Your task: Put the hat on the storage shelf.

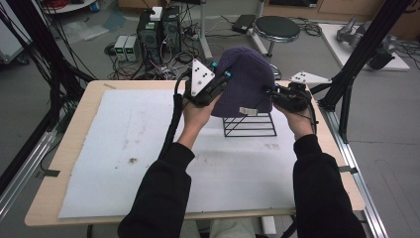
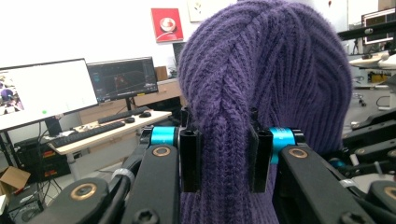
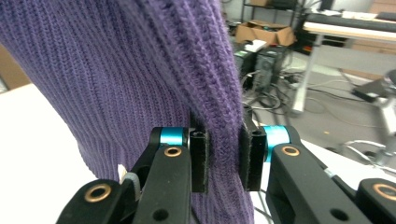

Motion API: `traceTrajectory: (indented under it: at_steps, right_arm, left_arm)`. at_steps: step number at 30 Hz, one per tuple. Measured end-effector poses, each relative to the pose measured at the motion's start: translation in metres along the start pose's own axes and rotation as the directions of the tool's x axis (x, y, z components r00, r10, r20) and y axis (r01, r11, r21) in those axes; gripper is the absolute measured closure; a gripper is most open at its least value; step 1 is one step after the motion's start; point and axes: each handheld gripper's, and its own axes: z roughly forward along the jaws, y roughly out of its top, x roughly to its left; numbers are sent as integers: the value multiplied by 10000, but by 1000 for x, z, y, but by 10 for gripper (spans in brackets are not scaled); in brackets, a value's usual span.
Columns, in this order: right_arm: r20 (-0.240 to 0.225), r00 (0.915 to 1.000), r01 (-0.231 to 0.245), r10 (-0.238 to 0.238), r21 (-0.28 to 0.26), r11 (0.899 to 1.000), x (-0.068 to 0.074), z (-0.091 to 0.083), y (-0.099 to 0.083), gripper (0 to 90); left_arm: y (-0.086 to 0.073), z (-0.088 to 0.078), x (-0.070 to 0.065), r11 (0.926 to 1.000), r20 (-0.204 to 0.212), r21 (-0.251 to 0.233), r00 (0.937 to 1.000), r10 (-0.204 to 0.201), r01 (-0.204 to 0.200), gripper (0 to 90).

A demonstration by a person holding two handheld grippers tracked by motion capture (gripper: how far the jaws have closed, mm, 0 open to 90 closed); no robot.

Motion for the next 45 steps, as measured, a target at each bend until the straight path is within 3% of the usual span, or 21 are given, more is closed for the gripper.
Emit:
traceTrajectory:
  at_steps: [3,11,25,30,36,42,45]
  right_arm:
    - [575,9983,59,-60,16,10000,-8,-9,-3,773]
    - [1205,9927,-63,44,151,9999,-21,-17,-17,773]
    - [1120,9921,-627,563,544,9966,-31,-17,-51,759]
    - [1075,9918,-767,693,655,9949,-32,-17,-62,747]
    - [1141,9906,-889,756,1162,9892,-33,-13,-74,746]
    - [1162,9858,-1382,1211,1527,9786,-34,-10,-87,745]
    - [1234,9865,-1275,1080,1636,9783,-33,-9,-87,745]
  left_arm:
    - [-4,7,-6,9999,149,-115,9999,8,-6,724]
    - [-14,21,-20,9999,486,119,9988,51,-57,722]
    - [-30,31,-40,9973,872,737,9962,10,-75,713]
    - [-42,26,-46,9966,762,817,9971,-4,-59,710]
    - [-59,24,-50,9915,676,1266,9969,-394,306,710]
    - [-69,23,-53,9858,576,1643,9973,-449,349,703]
    - [-73,22,-53,9837,520,1754,9974,-504,405,703]
